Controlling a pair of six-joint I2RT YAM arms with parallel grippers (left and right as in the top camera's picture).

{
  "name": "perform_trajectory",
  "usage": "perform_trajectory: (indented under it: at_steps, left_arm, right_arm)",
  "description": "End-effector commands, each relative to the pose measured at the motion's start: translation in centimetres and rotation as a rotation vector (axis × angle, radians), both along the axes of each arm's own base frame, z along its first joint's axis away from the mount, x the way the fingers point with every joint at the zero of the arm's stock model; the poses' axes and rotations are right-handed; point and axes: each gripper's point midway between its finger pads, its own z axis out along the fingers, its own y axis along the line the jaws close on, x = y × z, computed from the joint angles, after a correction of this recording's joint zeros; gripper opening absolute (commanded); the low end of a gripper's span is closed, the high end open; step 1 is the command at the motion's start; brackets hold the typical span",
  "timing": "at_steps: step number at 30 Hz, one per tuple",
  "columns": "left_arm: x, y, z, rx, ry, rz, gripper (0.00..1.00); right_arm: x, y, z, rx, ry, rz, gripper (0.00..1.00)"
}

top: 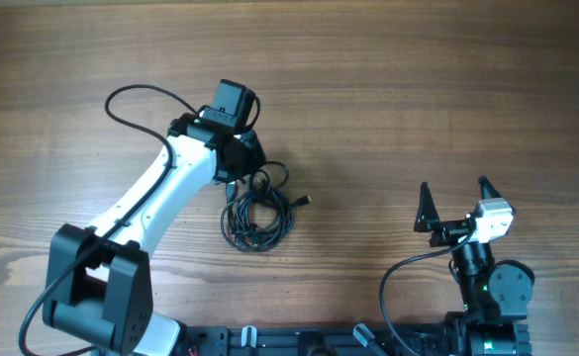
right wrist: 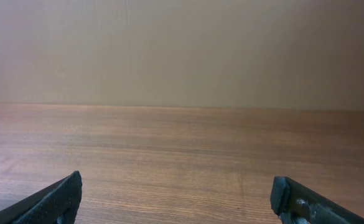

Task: Untangle cables

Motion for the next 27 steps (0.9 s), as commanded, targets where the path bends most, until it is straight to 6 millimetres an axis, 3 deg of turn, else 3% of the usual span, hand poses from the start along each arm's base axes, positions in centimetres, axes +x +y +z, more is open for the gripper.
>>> perform_trajectory:
  at_steps: [1,9,17,20,21,22,23,26,27]
  left_arm:
    - [-0.9,-1.0,-1.1,-0.002,0.0,-0.018,0.27]
    - [-2.5,-2.1,-3.4,0.026,-0.008,-0.069,0.38]
    - [-2.6,-1.9,-3.6,0.033,-0.003,-0.069,0.47]
    - [-2.5,-1.9,-3.6,0.033,-0.008,-0.068,0.66]
    - [-2.5,-1.9,-3.6,0.033,-0.008,-0.068,0.77]
    - [-2.6,-1.9,-3.6,0.034,-0.007,-0.068,0.96]
    - [-2.6,-1.9,-3.6,0.034,-0.006,-0.068,1.0]
    - [-2.6,-1.9,-3.6,0.034,-0.007,-0.068,1.0]
    - [-2.5,-1.9,-3.6,0.034,-0.008,-0.068,0.91]
  right_arm:
    - [0.0,-0.1,0.2,0.01,-0.007,-0.008,1.0]
    - [0.0,-0.1,0.2,0.01,-0.007,-0.008,1.0]
    - [0.0,-0.1,0.2,0.01,-0.007,-0.008,1.0]
    - [0.0,-0.1,0.2,0.01,-0.007,-0.008,1.0]
    - [0.0,-0.1,0.2,0.01,-0.007,-0.008,1.0]
    - [0.0,-0.1,0.2,0.01,-0.007,-0.008,1.0]
    - [0.0,-0.1,0.2,0.01,-0.007,-0.008,1.0]
    - [0.0,-0.1,0.2,0.01,-0.007,-0.008,1.0]
    - [0.0,-0.1,0.2,0.01,-0.007,-0.008,1.0]
